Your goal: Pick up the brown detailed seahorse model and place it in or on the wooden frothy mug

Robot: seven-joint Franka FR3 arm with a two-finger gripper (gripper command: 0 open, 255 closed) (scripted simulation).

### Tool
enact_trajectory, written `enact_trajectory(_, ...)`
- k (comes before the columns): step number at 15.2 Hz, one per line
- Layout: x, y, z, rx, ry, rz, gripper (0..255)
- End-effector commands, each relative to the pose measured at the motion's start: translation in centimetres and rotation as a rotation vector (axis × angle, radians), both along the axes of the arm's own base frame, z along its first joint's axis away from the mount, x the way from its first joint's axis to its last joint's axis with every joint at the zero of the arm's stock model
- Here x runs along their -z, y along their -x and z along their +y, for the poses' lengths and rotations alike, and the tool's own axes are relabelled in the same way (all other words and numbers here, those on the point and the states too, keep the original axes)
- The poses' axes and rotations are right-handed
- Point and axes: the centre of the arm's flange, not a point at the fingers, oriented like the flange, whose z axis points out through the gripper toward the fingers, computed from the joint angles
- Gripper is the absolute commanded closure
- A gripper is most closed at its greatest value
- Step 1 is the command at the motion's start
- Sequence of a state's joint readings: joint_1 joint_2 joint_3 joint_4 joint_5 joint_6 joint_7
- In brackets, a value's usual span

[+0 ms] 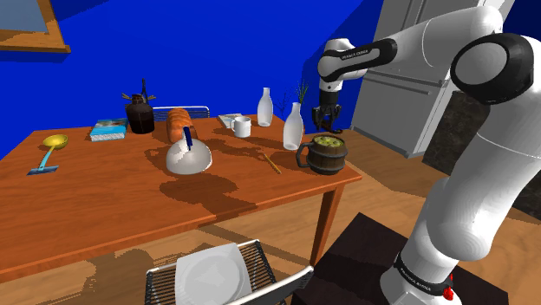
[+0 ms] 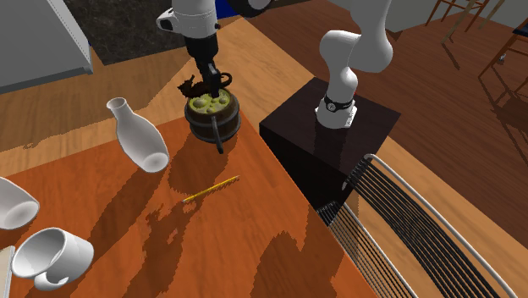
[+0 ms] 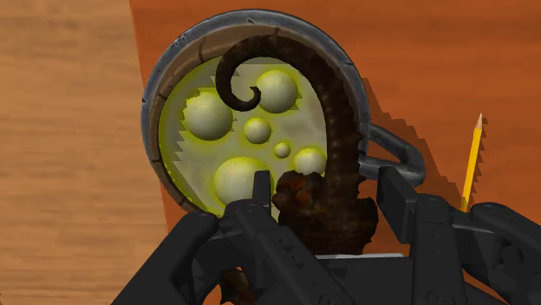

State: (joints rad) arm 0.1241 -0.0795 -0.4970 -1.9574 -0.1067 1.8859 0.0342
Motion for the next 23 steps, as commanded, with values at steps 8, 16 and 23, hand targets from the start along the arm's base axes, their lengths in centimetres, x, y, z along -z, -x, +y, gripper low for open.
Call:
enact_trajectory(8,4.7,0.0,-0.1,0.000,0.000,0.000,255)
enact_trajectory(16,6.0,0.0,-0.1,0.000,0.000,0.000,255)
enact_trajectory(23,6.0,0.0,-0.1,0.000,0.000,0.000,0)
